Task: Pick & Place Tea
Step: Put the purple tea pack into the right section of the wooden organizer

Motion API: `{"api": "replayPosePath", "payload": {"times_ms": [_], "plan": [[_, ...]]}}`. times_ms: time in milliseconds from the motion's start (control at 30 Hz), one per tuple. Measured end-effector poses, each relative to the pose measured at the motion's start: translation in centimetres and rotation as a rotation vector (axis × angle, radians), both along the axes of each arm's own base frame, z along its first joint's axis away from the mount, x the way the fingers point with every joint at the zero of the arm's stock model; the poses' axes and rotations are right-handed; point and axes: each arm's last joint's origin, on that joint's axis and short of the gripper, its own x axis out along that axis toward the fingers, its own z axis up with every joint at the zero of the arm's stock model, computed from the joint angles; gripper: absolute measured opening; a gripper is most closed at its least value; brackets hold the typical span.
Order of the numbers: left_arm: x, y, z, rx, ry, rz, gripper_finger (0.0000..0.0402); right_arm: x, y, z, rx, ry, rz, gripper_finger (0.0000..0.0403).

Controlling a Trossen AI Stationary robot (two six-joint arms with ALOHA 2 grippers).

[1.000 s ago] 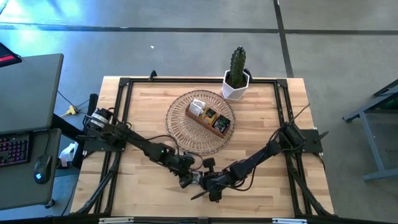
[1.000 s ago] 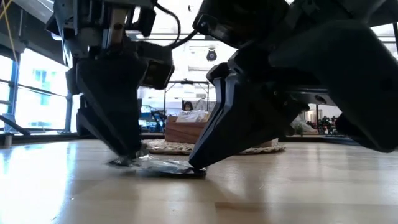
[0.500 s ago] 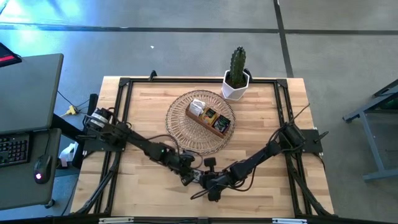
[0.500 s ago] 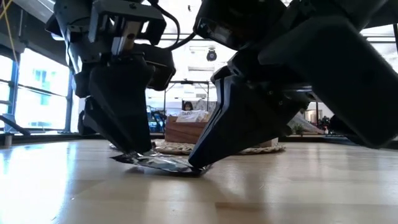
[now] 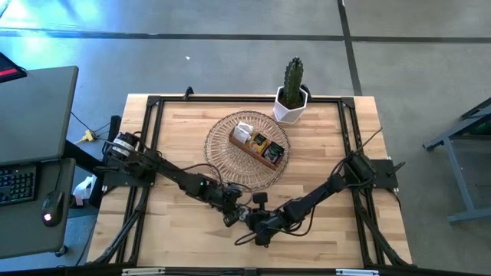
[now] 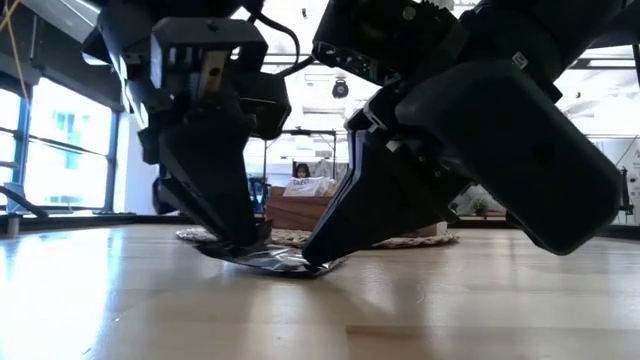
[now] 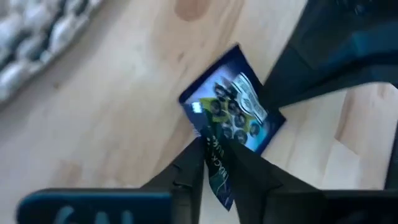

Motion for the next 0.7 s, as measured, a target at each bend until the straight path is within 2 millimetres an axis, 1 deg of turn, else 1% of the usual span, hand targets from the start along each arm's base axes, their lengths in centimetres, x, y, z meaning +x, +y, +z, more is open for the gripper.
{"api": "replayPosePath", "payload": {"times_ms": [167,200,333,533,600,700], "plan": [[0.4,1.0,0.0,0.015,-0.007,0.007,0.0013,0.0,0.1,0.0,0.018,0.005,0.018,0.0],[0.5,1.2,0.0,0.02,-0.01,0.003,0.0007,0.1,0.1,0.0,0.027,0.005,0.024,0.0001],[0.7,1.9,0.0,0.045,-0.018,-0.021,0.0008,0.2,0.2,0.2,0.024,-0.013,0.036,0.0017],[1.0,2.9,0.0,0.069,-0.031,-0.092,0.0002,0.3,0.2,0.6,0.028,-0.031,0.04,0.0063],[1.1,3.3,0.0,0.077,-0.035,-0.116,0.0001,0.1,0.3,1.4,0.037,-0.038,0.046,0.0078],[1.4,4.1,0.5,0.09,-0.038,-0.174,0.0001,-0.5,0.0,3.4,0.039,-0.024,0.052,0.0094]]}}
